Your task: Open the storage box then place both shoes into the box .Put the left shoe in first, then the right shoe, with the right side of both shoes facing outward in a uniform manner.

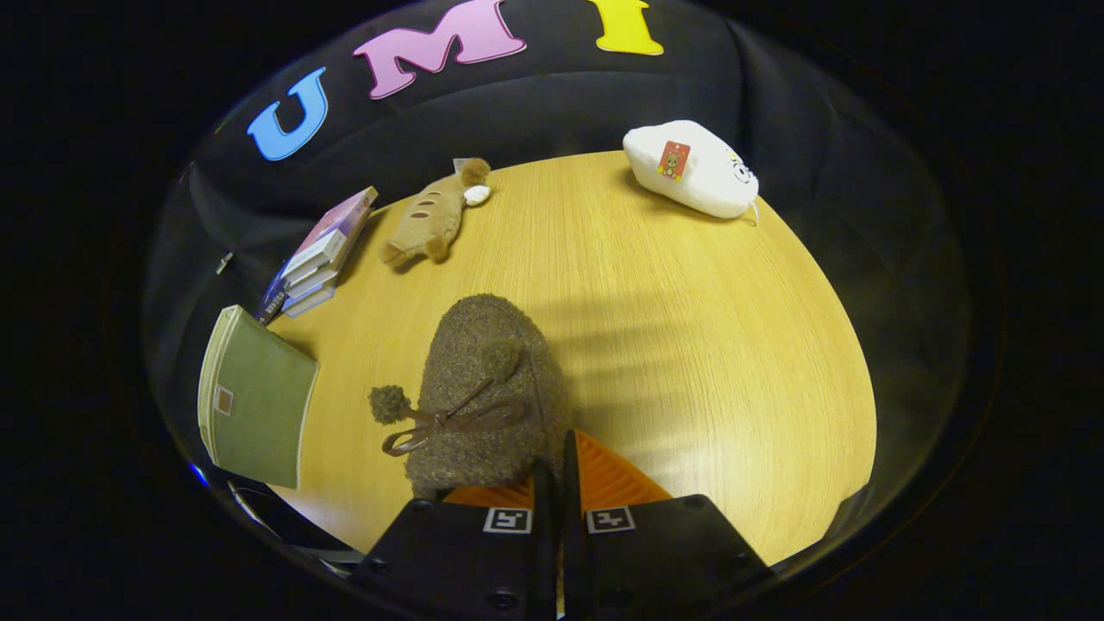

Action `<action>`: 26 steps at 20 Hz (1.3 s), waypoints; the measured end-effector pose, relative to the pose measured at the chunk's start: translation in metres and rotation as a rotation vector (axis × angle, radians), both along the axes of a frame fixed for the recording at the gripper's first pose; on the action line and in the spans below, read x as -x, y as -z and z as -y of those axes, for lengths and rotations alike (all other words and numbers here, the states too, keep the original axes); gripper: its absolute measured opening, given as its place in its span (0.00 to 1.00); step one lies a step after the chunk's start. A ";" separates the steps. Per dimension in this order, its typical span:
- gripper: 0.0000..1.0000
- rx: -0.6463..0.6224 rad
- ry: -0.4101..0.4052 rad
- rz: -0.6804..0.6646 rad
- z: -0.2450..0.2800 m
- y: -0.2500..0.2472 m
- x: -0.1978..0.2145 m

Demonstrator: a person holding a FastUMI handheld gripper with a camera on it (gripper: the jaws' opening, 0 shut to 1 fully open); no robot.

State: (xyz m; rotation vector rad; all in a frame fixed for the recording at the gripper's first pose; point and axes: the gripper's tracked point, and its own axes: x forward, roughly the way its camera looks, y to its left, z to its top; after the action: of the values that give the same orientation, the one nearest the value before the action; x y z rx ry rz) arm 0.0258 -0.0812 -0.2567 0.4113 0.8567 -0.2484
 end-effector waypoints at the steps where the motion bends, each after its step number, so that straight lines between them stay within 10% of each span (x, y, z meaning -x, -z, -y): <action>1: 0.08 -0.007 0.024 0.007 -0.008 -0.012 0.001; 15: 0.08 -0.195 0.068 0.178 -0.245 -0.173 -0.065; 26: 0.10 -0.240 -0.026 0.103 -0.379 -0.161 -0.130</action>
State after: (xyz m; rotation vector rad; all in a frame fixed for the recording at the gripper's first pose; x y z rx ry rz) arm 0.1559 0.2973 -0.0961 0.6312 0.7922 -0.0993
